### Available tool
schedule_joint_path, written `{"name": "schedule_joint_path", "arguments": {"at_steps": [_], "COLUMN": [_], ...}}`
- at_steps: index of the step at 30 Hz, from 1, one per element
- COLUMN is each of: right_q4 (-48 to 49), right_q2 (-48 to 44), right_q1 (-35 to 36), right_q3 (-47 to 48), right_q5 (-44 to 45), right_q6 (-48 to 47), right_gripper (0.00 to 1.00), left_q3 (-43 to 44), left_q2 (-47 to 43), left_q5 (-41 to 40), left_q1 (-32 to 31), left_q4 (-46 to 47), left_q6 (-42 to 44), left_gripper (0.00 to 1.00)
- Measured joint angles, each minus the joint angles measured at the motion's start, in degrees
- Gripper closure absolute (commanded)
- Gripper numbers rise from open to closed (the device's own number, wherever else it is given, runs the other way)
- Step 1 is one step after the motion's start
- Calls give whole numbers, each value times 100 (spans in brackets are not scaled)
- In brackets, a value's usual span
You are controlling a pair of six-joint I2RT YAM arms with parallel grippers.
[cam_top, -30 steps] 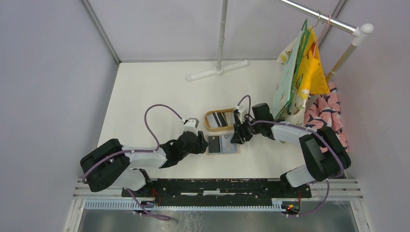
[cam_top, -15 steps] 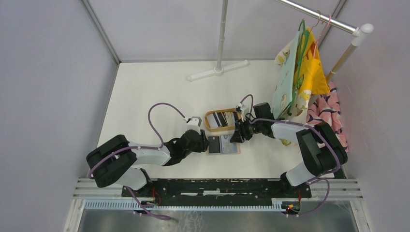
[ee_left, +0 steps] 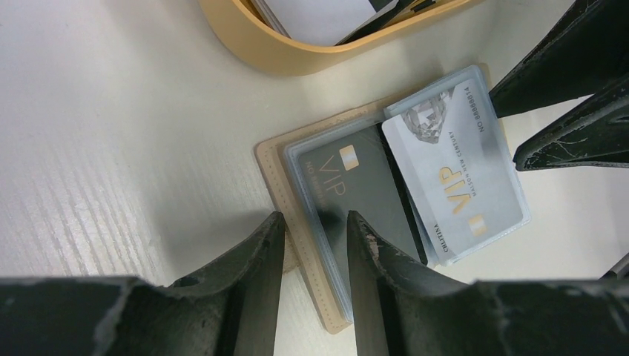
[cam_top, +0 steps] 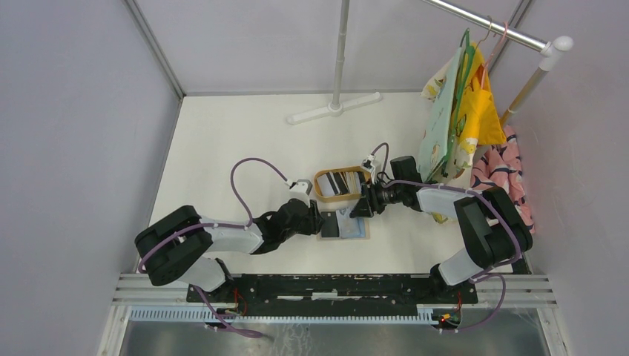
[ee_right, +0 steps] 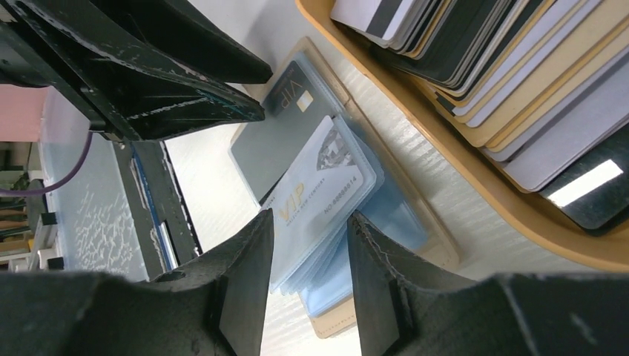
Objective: Put the credit cards into the card holder
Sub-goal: Turn over the card slot in the card holder.
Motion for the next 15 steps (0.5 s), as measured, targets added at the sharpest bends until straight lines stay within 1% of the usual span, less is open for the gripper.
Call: {"name": "schedule_joint_path", "arguments": {"at_steps": [15], "right_q4": [715], "right_q2": [9], "right_q1": [-4], "right_q3": [-203], "right_q5": [-782], "right_q6": [603], "right_gripper": [52], "left_q3": [0], "left_q2": [162], "left_q5": [201], "left_q1": [0], "left_q4": [291], "left_q6": [0], "left_gripper": [58]}}
